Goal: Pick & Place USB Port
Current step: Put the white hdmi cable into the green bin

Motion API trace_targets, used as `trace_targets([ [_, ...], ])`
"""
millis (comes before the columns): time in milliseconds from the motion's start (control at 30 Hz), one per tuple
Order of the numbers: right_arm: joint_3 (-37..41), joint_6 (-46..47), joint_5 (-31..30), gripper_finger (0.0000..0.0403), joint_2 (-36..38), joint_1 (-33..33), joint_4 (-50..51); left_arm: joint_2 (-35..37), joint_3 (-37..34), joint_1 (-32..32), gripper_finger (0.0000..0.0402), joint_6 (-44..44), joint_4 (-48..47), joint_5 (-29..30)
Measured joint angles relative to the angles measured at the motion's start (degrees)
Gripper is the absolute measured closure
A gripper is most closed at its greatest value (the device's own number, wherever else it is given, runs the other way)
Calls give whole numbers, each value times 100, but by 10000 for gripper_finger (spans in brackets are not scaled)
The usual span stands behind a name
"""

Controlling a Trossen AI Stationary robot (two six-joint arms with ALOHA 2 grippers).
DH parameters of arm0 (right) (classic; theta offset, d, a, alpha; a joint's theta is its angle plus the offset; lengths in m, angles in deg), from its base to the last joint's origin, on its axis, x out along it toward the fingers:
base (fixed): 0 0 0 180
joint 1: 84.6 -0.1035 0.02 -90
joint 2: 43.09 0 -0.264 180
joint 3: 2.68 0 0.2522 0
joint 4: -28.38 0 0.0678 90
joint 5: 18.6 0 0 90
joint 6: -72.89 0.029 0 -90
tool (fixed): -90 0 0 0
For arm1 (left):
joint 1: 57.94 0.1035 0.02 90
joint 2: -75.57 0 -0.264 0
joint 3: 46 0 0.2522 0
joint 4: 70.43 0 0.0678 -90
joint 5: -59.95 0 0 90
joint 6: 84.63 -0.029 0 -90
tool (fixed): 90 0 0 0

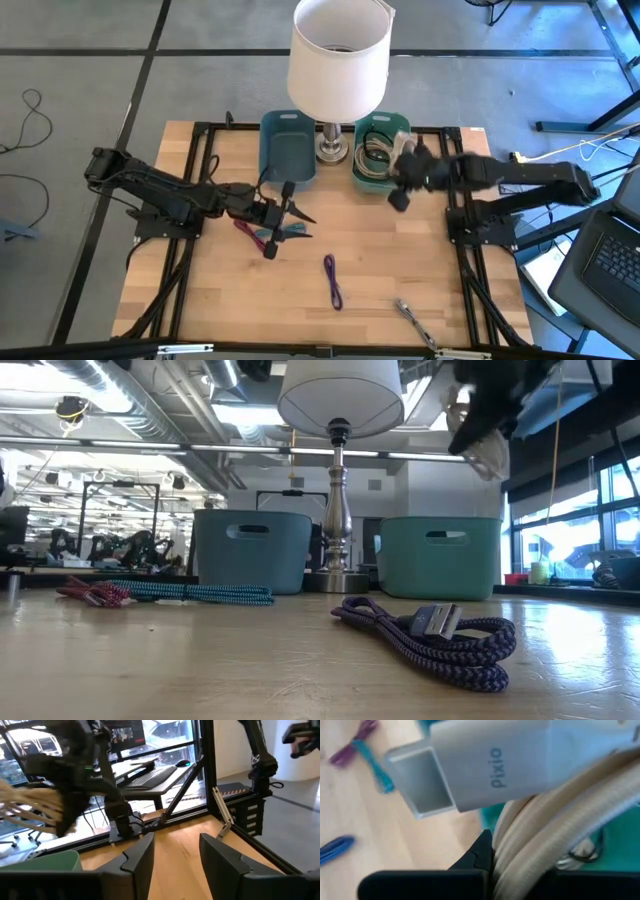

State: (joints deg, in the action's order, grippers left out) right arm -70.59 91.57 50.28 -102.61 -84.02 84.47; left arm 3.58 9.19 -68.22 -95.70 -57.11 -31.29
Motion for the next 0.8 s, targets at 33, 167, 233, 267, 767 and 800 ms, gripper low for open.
trace_targets([
  [33,0,-214,244,390,10,307,-158,0,0,-12,254,0,-30,39],
  [167,0,-1013,1530,390,-182,1419,-932,0,0,-22,253,0,-38,79],
  [233,0,-1226,1981,390,-396,1862,-1021,0,0,-22,252,0,-42,87],
  [267,0,-1280,2137,390,-533,2047,-1017,0,0,-22,252,0,-42,88],
  [767,0,-2136,2602,390,-2358,2867,-1055,0,0,-20,258,-11,-429,461],
  [800,0,-2179,2600,390,-2406,2913,-1126,0,0,-20,258,-11,-431,464],
])
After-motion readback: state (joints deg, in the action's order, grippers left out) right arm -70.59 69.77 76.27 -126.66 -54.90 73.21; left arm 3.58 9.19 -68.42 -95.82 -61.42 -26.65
